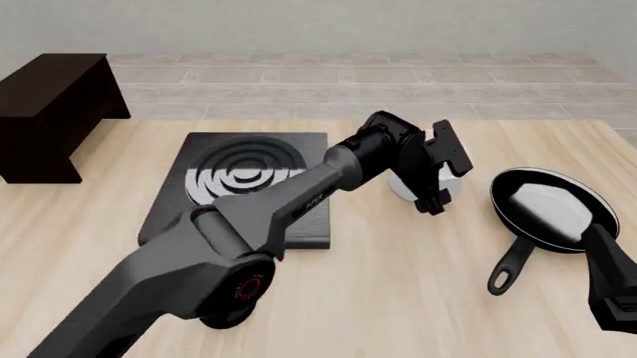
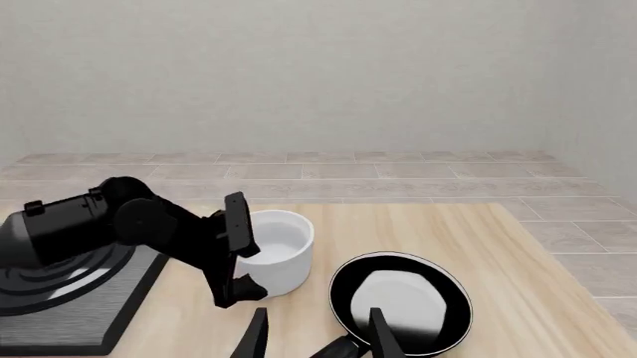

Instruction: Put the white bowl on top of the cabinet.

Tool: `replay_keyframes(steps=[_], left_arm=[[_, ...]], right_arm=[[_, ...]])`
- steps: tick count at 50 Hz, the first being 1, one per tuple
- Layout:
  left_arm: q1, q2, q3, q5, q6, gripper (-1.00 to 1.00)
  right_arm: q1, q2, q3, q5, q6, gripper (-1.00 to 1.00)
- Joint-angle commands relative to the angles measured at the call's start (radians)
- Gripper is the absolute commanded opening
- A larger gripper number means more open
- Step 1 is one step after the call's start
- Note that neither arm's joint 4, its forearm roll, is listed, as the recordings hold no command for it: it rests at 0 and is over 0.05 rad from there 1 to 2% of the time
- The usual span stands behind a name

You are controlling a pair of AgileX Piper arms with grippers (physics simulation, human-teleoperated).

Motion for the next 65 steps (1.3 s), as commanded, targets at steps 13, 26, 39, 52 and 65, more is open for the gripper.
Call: replay_keyframes(steps=[13, 26, 39, 52, 65], left_arm=[[-0.045, 0.041, -0.065, 0.076, -0.055, 1.00], [-0.038, -0.100, 0.159, -0.043, -0.015, -1.00], [-0.004, -0.259, 0.395, -0.226, 0.153, -1.00], [0.006, -0.371, 0.552, -0.326, 0.196, -1.00], [0.015, -0.484, 0.581, -0.371, 0.086, -1.00]], right_arm=[[0.000, 0.000, 0.000, 0.000, 0.000, 1.00], [0.000, 0.000, 0.000, 0.000, 0.000, 1.00], [0.000, 0.000, 0.000, 0.000, 0.000, 1.00], [0.000, 0.000, 0.000, 0.000, 0.000, 1.00], [0.000, 0.000, 0.000, 0.000, 0.000, 1.00]])
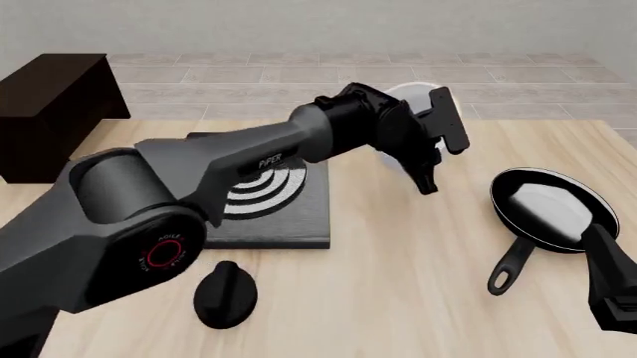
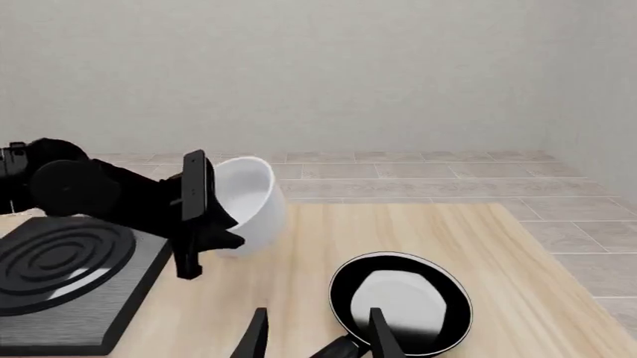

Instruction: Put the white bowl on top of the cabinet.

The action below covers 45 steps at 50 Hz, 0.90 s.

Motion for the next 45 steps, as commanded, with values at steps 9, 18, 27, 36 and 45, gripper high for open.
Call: replay_keyframes(steps=[9, 18, 27, 36, 45], left_arm=[[0.029, -0.164, 0.105, -0.086, -0.051, -1.00], [0.070, -0.206, 0.185, -0.128, -0.051, -1.00], [0.167, -0.264, 0.262, -0.199, -0.062, -1.00], [0.232, -0.305, 0.283, -0.208, -0.077, -1.00], [0.291, -0.352, 0.330, -0.226, -0.080, -1.00]], right_arm=[[0.000, 0.000, 0.000, 0.000, 0.000, 1.00], [0.000, 0.000, 0.000, 0.000, 0.000, 1.00], [0.000, 0.000, 0.000, 0.000, 0.000, 1.00], [0.000, 0.000, 0.000, 0.000, 0.000, 1.00], [0.000, 0.000, 0.000, 0.000, 0.000, 1.00]])
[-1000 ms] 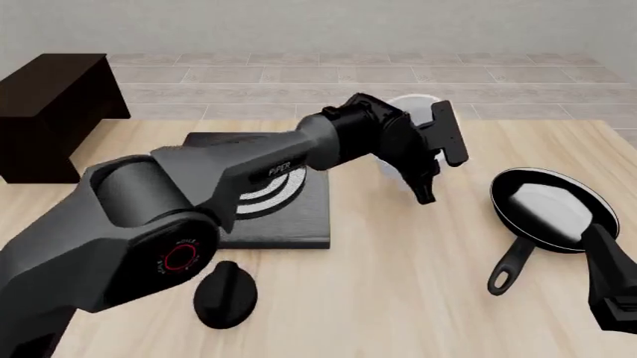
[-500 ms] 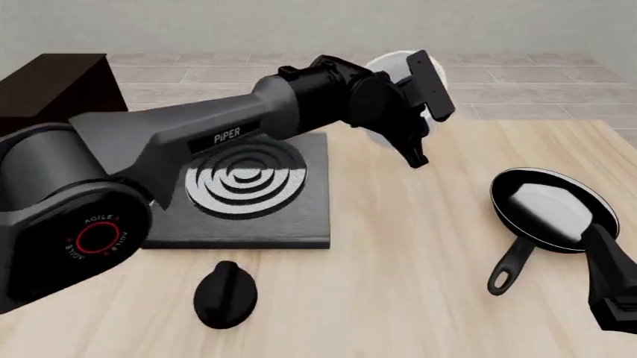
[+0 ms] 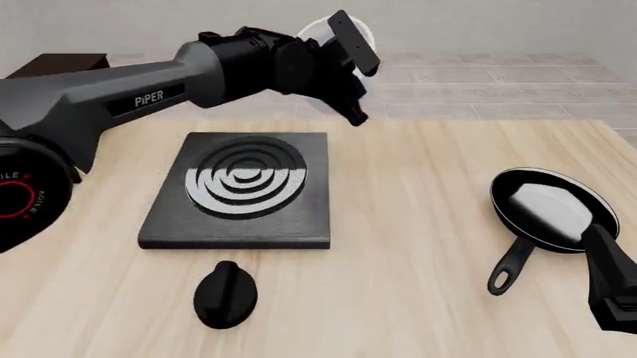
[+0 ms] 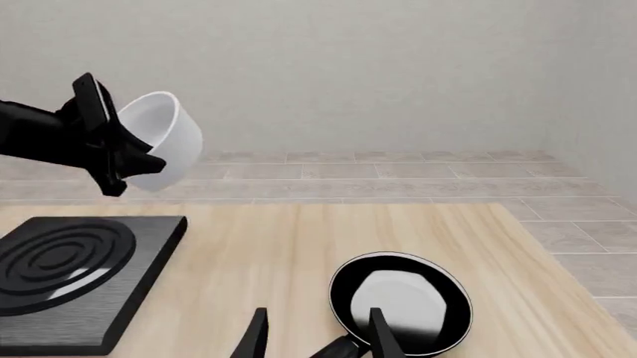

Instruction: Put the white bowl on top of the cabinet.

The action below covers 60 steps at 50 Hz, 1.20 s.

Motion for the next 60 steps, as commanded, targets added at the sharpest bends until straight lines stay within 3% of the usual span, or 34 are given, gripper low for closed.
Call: replay_keyframes(steps=[1, 19, 28, 42, 49, 60], left_arm=[[0.095, -0.080, 0.044, -0.042, -0.012, -1.00], [0.267, -0.170, 0.116, -0.081, -0.032, -1.00], [0.358, -0.233, 0.188, -0.110, -0.079, -1.00], [0.476, -0.302, 0.215, -0.097, -0.115, -1.00], [0.556, -0.302, 0.197, -0.071, -0.182, -1.00], [0.647, -0.303, 0.225, -0.070, -0.159, -1.00]], right_arm=[[0.000, 0.000, 0.000, 0.000, 0.000, 1.00], [0.000, 0.000, 0.000, 0.000, 0.000, 1.00], [0.000, 0.000, 0.000, 0.000, 0.000, 1.00], [0.000, 0.000, 0.000, 0.000, 0.000, 1.00], [0.000, 0.000, 0.000, 0.000, 0.000, 1.00], [0.000, 0.000, 0.000, 0.000, 0.000, 1.00]])
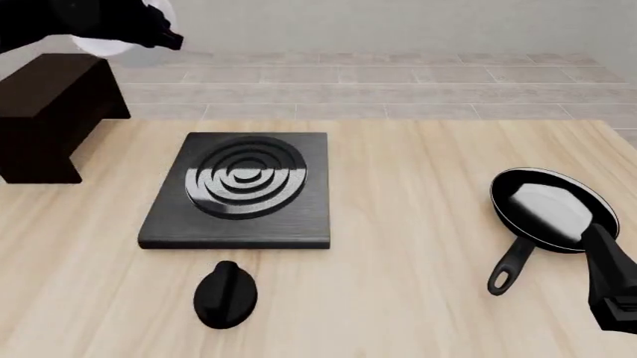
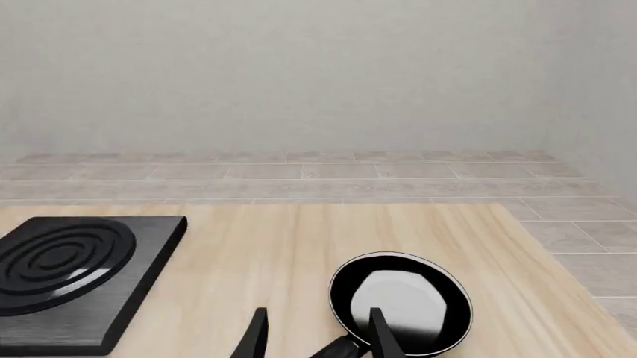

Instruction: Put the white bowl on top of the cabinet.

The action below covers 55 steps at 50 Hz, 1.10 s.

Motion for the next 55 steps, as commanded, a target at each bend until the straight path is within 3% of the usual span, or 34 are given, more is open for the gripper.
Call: replay_keyframes(steps=[1, 7, 15, 20, 25, 42, 46, 55], left_arm=[[0.104, -0.013, 0.000, -0.001, -0.019, -1.00], [0.170, -0.004, -0.043, -0.024, -0.094, -1.00], [0.259, 0.028, -0.082, -0.031, -0.059, -1.00], [0.274, 0.060, -0.117, -0.020, -0.061, -1.00], [0.279, 0.114, -0.198, 0.021, -0.149, -1.00], [0.306, 0.221, -0.334, 0.094, -0.165, -1.00], [0.332, 0.255, -0.371, 0.130, -0.216, -1.00], [0.341, 0.310, -0.412, 0.139, -0.227, -1.00]], right_arm=[[0.000, 0.000, 0.000, 0.000, 0.000, 1.00], [0.000, 0.000, 0.000, 0.000, 0.000, 1.00], [0.000, 0.000, 0.000, 0.000, 0.000, 1.00], [0.000, 0.000, 0.000, 0.000, 0.000, 1.00], [0.000, 0.000, 0.000, 0.000, 0.000, 1.00], [0.000, 0.000, 0.000, 0.000, 0.000, 1.00], [0.000, 0.000, 0.000, 0.000, 0.000, 1.00], [0.000, 0.001, 0.000, 0.000, 0.000, 1.00]])
